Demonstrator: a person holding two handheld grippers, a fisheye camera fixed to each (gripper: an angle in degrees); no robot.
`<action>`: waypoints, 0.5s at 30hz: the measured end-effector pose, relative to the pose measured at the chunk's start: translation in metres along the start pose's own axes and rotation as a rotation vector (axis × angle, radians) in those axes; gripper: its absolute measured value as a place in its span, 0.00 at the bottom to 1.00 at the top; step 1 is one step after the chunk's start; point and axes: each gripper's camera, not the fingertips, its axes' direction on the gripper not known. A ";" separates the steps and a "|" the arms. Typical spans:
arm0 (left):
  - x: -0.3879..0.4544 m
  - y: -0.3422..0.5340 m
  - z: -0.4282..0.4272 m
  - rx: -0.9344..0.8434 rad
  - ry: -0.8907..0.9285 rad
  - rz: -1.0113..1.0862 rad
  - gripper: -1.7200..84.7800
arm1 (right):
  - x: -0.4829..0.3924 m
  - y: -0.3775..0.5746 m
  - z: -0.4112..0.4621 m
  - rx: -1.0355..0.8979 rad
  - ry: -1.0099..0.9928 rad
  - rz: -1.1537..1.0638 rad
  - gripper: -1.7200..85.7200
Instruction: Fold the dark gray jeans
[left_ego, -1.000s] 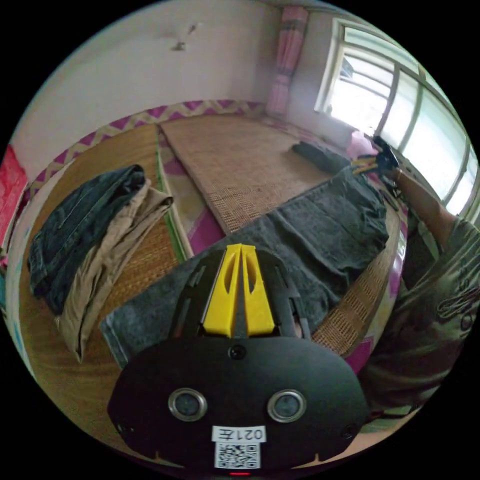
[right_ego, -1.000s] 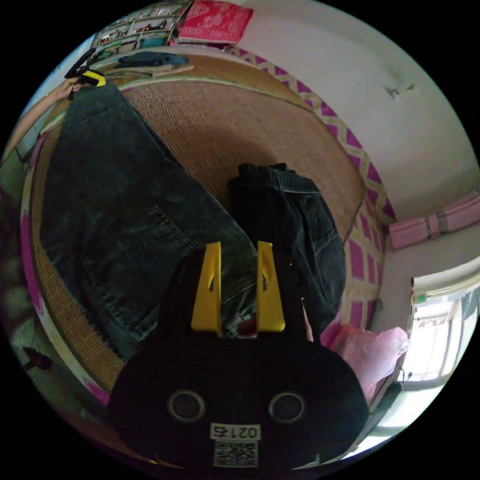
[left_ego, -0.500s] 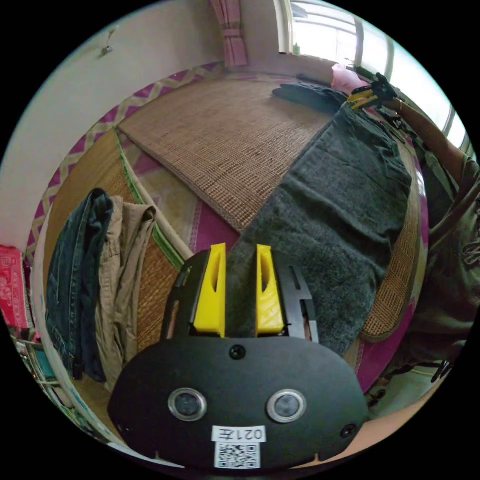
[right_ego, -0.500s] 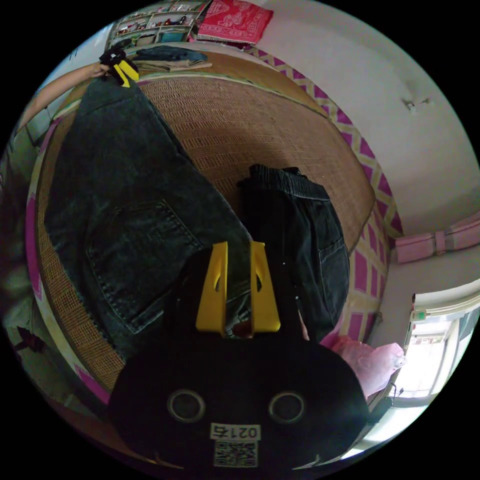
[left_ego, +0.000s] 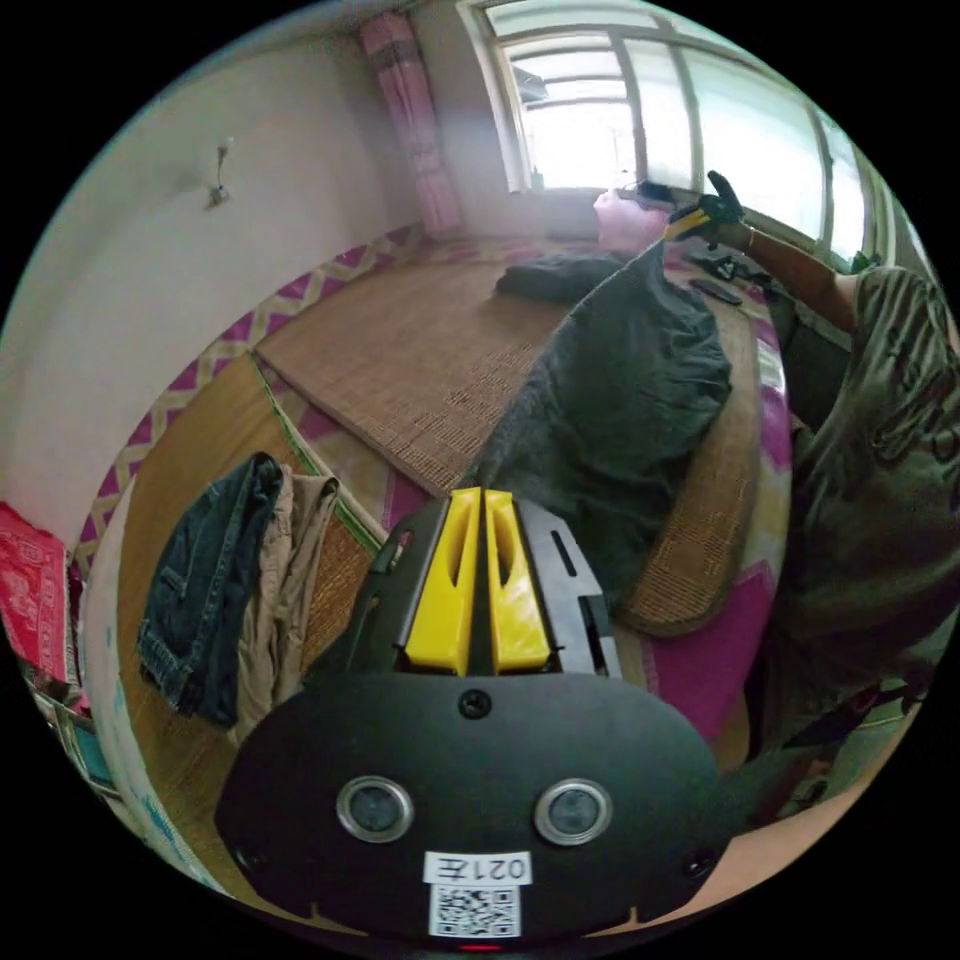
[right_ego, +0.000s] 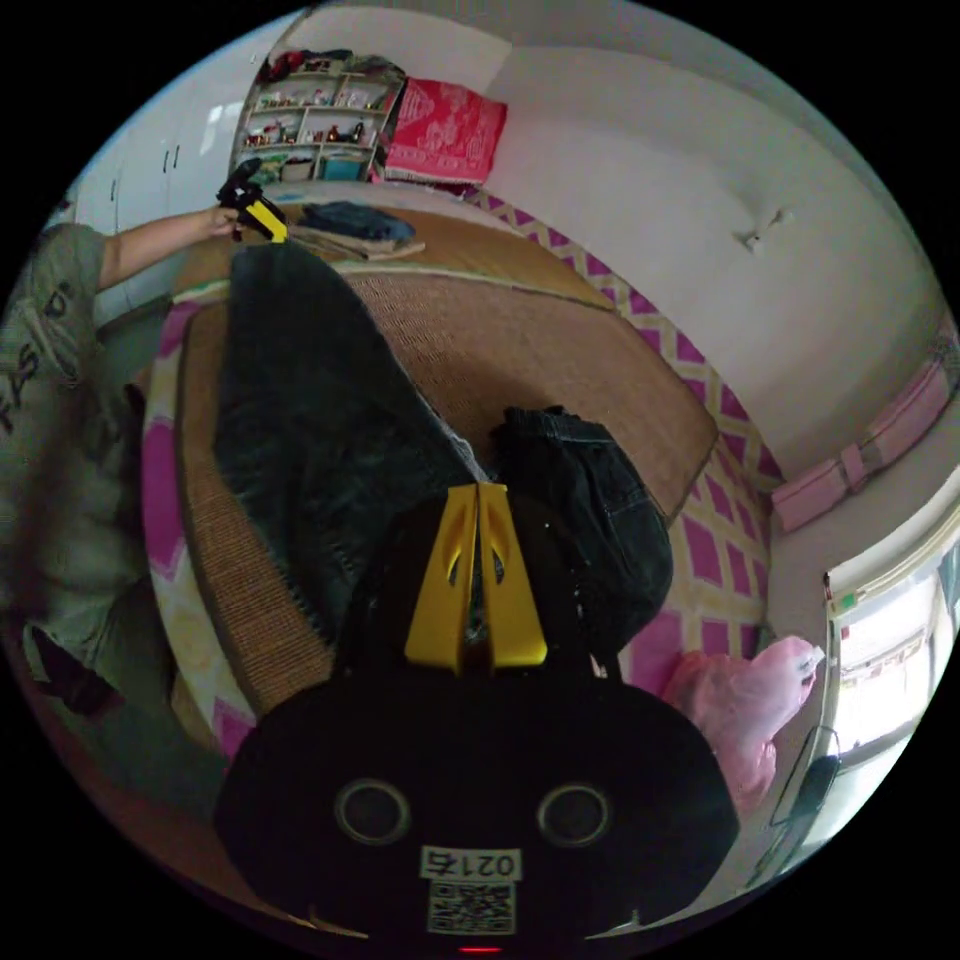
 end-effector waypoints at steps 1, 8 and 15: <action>0.022 0.008 -0.031 0.036 0.000 0.007 0.01 | -0.017 0.018 -0.031 0.036 0.002 0.003 0.01; 0.138 0.079 -0.130 0.098 0.165 -0.065 0.01 | -0.119 0.133 -0.114 0.039 -0.089 0.062 0.01; 0.154 0.152 -0.114 0.119 0.307 -0.349 0.01 | -0.157 0.207 -0.024 -0.130 -0.228 0.201 0.01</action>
